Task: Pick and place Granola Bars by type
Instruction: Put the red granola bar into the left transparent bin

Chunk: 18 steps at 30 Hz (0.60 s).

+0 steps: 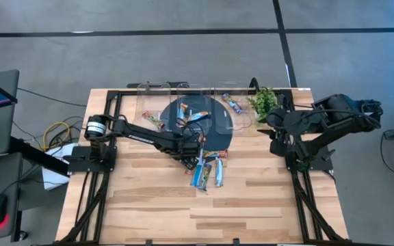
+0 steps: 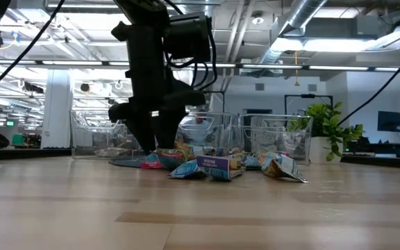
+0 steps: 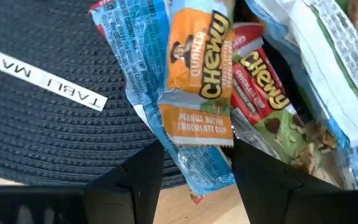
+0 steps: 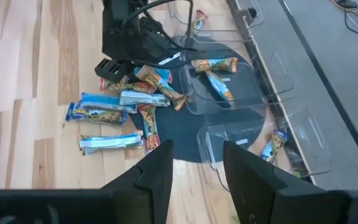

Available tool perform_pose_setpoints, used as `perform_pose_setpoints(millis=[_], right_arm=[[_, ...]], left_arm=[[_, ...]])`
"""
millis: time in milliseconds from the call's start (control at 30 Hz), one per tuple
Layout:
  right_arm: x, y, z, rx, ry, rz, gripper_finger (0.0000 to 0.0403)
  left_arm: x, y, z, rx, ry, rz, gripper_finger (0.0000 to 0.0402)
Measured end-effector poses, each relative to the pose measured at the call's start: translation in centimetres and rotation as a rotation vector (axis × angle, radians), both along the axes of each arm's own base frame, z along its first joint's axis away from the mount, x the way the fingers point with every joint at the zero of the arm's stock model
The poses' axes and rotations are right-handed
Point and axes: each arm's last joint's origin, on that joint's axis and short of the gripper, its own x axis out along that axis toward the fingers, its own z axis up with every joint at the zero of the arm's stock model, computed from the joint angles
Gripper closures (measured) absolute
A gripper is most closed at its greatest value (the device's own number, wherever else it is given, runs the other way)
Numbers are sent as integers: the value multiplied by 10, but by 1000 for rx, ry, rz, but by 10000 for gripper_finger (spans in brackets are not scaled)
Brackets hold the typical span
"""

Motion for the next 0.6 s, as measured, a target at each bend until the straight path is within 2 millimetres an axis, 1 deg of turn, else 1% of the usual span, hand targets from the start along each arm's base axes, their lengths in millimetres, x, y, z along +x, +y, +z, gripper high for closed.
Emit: perform_pose_setpoints(millis=[133,300,433,600], right_arm=[[0,0,0,-5,3,5,269],[0,0,0,-14,5,15,269],[0,0,0,-19,7,20,269],[0,0,0,-19,7,20,269]], left_arm=[[-1,-3,0,-12,16,-59,224],[-7,-10,-1,-86,84,-184,249],[-15,-21,-2,-139,165,-310,277],[-30,-40,-2,-213,290,-515,300]])
